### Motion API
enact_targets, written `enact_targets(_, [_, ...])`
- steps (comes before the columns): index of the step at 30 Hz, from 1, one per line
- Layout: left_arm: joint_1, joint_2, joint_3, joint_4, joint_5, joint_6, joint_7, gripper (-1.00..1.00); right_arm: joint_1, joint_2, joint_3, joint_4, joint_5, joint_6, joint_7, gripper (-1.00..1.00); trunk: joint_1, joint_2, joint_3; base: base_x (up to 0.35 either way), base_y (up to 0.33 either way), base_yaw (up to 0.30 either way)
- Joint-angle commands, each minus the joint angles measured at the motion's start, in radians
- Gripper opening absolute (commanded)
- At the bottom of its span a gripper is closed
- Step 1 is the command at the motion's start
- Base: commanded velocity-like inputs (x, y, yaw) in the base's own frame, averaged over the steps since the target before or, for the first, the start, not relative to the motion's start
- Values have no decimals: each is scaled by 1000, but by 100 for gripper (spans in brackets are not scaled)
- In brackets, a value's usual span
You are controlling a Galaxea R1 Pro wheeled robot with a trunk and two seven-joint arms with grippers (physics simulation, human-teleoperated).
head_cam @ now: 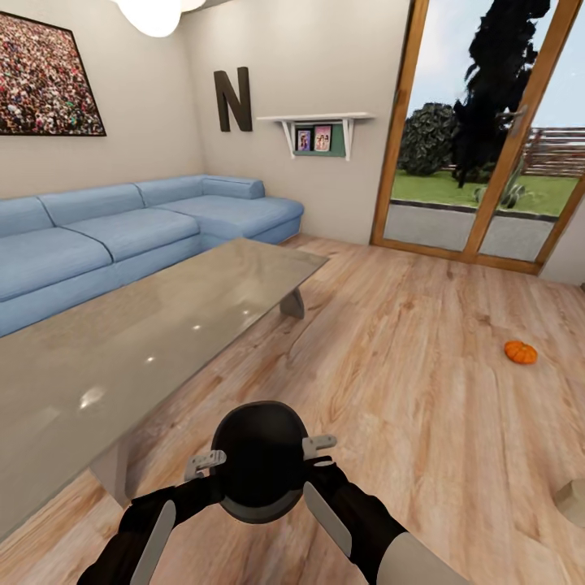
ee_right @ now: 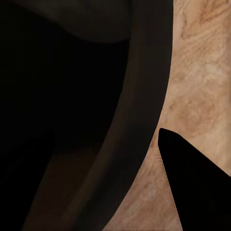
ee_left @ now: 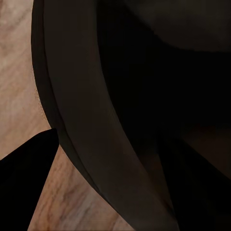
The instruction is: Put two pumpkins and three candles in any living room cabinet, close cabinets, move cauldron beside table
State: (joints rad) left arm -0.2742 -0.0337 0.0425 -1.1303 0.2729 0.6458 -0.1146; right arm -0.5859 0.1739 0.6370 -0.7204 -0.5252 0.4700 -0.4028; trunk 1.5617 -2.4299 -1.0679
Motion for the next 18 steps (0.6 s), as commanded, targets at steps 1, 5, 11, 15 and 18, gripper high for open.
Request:
enact_targets(1, [0, 0, 2, 0, 0, 0, 0, -100, 0, 1, 1, -27, -11, -8, 4, -100, 0, 0, 0, 101, -1, 0])
enact_targets(5, [0, 0, 2, 0, 1, 0, 0, -100, 0, 1, 16, -27, -10, -8, 4, -100, 0, 0, 0, 28, 0, 0])
enact_targets(11, [0, 0, 2, 0, 1, 0, 0, -100, 0, 1, 43, -29, -10, -9, 4, -100, 0, 0, 0, 2, 0, 14])
enact_targets(15, [0, 0, 2, 0, 1, 0, 0, -100, -1, 1, 44, -30, -10, -9, 4, -100, 0, 0, 0, 49, -77, 212])
enact_targets(18, [0, 0, 2, 0, 1, 0, 0, -100, -1, 1, 44, -30, -10, -9, 4, -100, 0, 0, 0, 105, -184, 279])
